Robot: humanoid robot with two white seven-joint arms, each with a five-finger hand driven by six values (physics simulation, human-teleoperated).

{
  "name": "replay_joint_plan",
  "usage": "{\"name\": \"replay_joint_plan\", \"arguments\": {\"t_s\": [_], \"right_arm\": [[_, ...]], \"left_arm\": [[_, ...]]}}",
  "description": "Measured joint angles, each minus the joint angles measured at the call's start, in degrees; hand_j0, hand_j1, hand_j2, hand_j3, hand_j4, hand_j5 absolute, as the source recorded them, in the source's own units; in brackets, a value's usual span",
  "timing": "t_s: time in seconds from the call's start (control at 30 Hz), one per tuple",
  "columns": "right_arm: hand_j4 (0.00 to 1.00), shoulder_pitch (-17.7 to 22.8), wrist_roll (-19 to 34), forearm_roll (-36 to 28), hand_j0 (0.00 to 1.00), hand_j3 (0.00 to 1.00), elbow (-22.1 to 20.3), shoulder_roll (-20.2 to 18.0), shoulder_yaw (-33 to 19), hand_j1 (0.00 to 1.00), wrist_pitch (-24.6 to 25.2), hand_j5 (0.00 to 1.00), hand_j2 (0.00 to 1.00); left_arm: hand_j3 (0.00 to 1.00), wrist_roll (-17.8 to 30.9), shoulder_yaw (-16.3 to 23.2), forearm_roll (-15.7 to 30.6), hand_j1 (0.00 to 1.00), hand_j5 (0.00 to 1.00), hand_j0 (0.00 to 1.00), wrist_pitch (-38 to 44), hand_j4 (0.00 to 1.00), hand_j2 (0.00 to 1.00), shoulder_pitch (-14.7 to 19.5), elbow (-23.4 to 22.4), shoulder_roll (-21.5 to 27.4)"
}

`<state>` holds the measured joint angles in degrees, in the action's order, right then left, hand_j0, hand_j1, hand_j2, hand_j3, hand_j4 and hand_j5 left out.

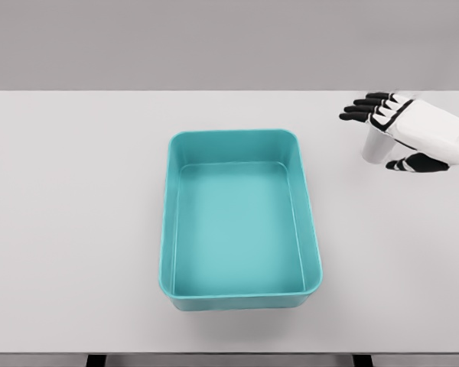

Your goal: Put the paper cup into the basket with your right arm

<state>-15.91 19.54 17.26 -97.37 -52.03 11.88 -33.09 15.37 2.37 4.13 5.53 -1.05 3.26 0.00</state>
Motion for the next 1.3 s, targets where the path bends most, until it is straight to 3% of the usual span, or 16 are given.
{"name": "replay_joint_plan", "arguments": {"t_s": [0.13, 0.2, 0.23, 0.3, 0.33, 0.43, 0.53, 0.63, 0.8, 1.3], "right_arm": [[1.00, -2.2, 0.0, -0.9, 1.00, 1.00, 0.6, -0.1, 0.9, 1.00, -0.2, 1.00, 1.00], [1.00, -6.1, -0.1, -2.2, 1.00, 1.00, 1.7, -0.2, 2.6, 1.00, -0.2, 1.00, 1.00], [1.00, -10.3, 0.0, -3.2, 1.00, 1.00, 3.1, -0.1, 4.1, 1.00, -0.4, 1.00, 1.00], [1.00, -16.9, -0.1, -8.8, 1.00, 1.00, 7.6, -0.1, 8.3, 1.00, -0.2, 1.00, 1.00], [1.00, -17.2, 0.0, -11.9, 1.00, 1.00, 10.3, -0.2, 10.4, 1.00, -0.2, 1.00, 1.00], [1.00, -14.9, 0.0, -23.1, 1.00, 1.00, 15.2, -0.5, 13.9, 1.00, -0.2, 1.00, 1.00], [1.00, -8.4, -0.1, -34.2, 1.00, 1.00, 17.4, -2.3, 15.1, 1.00, -0.2, 1.00, 1.00], [1.00, -6.9, -0.1, -40.0, 1.00, 1.00, 18.8, -3.7, 15.5, 1.00, -0.3, 1.00, 1.00], [1.00, -6.9, -0.1, -44.2, 1.00, 1.00, 21.6, -3.7, 15.4, 1.00, -0.5, 1.00, 1.00], [1.00, -6.9, -0.1, -50.1, 1.00, 1.00, 31.8, 3.0, 15.9, 1.00, -0.1, 1.00, 1.00]], "left_arm": [[1.00, 0.0, 0.0, 0.0, 1.00, 1.00, 1.00, 0.0, 1.00, 1.00, 0.0, 0.0, 0.0], [1.00, 0.0, 0.0, 0.0, 1.00, 1.00, 1.00, 0.0, 1.00, 1.00, 0.0, 0.0, 0.0], [1.00, 0.0, 0.0, 0.0, 1.00, 1.00, 1.00, 0.0, 1.00, 1.00, 0.0, 0.0, 0.0], [1.00, 0.0, 0.0, 0.0, 1.00, 1.00, 1.00, 0.0, 1.00, 1.00, 0.0, 0.0, 0.0], [1.00, 0.0, 0.0, 0.0, 1.00, 1.00, 1.00, 0.0, 1.00, 1.00, 0.0, 0.0, 0.0], [1.00, 0.0, 0.0, 0.0, 1.00, 1.00, 1.00, 0.0, 1.00, 1.00, 0.0, 0.0, 0.0], [1.00, 0.0, 0.0, 0.0, 1.00, 1.00, 1.00, 0.0, 1.00, 1.00, 0.0, 0.0, 0.0], [1.00, 0.0, 0.0, 0.0, 1.00, 1.00, 1.00, 0.0, 1.00, 1.00, 0.0, 0.0, 0.0], [1.00, 0.0, 0.0, 0.0, 1.00, 1.00, 1.00, 0.0, 1.00, 1.00, 0.0, 0.0, 0.0], [1.00, 0.0, 0.0, 0.0, 1.00, 1.00, 1.00, 0.0, 1.00, 1.00, 0.0, 0.0, 0.0]]}}
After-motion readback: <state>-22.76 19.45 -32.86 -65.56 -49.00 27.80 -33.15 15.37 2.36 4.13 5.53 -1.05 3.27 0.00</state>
